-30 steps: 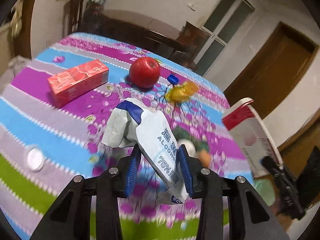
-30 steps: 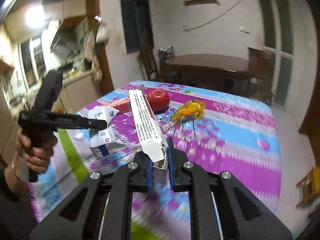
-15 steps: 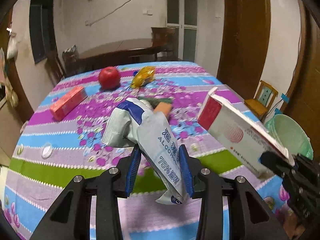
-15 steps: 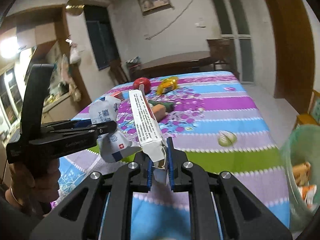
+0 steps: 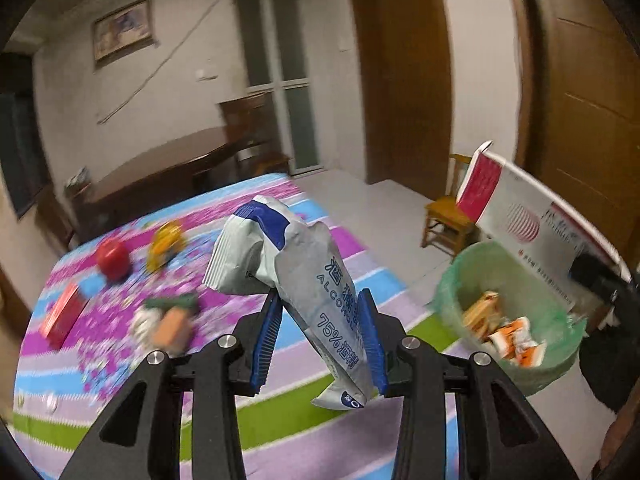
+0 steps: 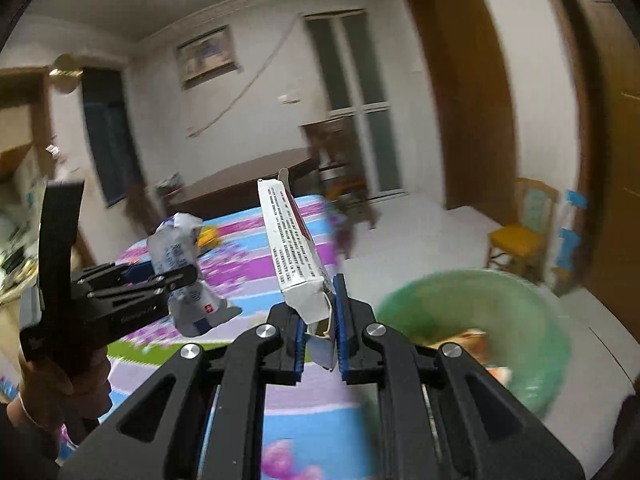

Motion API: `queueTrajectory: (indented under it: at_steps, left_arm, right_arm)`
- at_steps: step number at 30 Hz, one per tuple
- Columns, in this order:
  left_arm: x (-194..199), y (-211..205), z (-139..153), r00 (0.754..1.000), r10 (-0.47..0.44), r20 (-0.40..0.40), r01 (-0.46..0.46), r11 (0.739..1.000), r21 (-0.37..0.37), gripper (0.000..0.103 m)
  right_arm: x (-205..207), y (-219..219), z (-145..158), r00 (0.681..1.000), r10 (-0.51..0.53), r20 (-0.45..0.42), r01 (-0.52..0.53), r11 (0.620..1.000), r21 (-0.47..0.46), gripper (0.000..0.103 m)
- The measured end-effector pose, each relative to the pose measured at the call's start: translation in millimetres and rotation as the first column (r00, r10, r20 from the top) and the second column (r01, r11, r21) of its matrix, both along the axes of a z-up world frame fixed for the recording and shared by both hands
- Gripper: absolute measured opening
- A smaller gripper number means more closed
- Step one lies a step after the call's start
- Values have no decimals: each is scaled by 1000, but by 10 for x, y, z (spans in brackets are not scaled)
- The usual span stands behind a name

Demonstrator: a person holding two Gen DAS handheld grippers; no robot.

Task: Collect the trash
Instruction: 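Carry both items over the green basin and open both grippers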

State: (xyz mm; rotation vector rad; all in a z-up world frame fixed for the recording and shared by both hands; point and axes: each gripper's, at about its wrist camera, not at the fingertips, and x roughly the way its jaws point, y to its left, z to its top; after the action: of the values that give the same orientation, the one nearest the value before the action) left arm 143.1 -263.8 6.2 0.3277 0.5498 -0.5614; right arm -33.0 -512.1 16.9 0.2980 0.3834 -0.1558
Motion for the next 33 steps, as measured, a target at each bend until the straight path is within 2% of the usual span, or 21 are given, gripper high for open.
queueTrajectory:
  at_steps: [8,13,17,21,26,28,30,33]
  left_arm:
    - [-55,-1022,-80,988,-155,-6,155,987,37,40]
    - [-143,-1591,-244,966,-258,-23,259,964,66,40]
    - [-98,-1924,-432,937,-337,-86,344,935,83,40]
    - [-46,-2084,-575,924,-360,-130,372,924,87,40]
    - [63,-2156,-680,874,-436,-213,455,889,46,40]
    - [161,-2153,-712,842,-471,-264,491,871,11,40]
    - [257,-2146,-735,834,-472,-286,491,871,-9,40]
    - [338,-2177,-764,838,-462,-292,480,877,-11,40]
  right_arm:
    - [-263,-692,-41,981,-186,-54,185,983,-22,11]
    - [-381,-971,-209,961,-259,-100,260,966,-6,11]
    - [-408,-1106,-334,946,-298,-128,302,953,8,11]
    - [-451,-1177,-425,938,-316,-142,321,947,14,11]
    - [-461,-1237,-516,930,-324,-176,333,942,27,11]
    - [-451,-1261,-553,926,-327,-189,338,941,29,11]
    - [-438,-1283,-577,923,-330,-196,343,939,30,11]
    - [-442,-1285,-602,922,-333,-200,346,938,34,11]
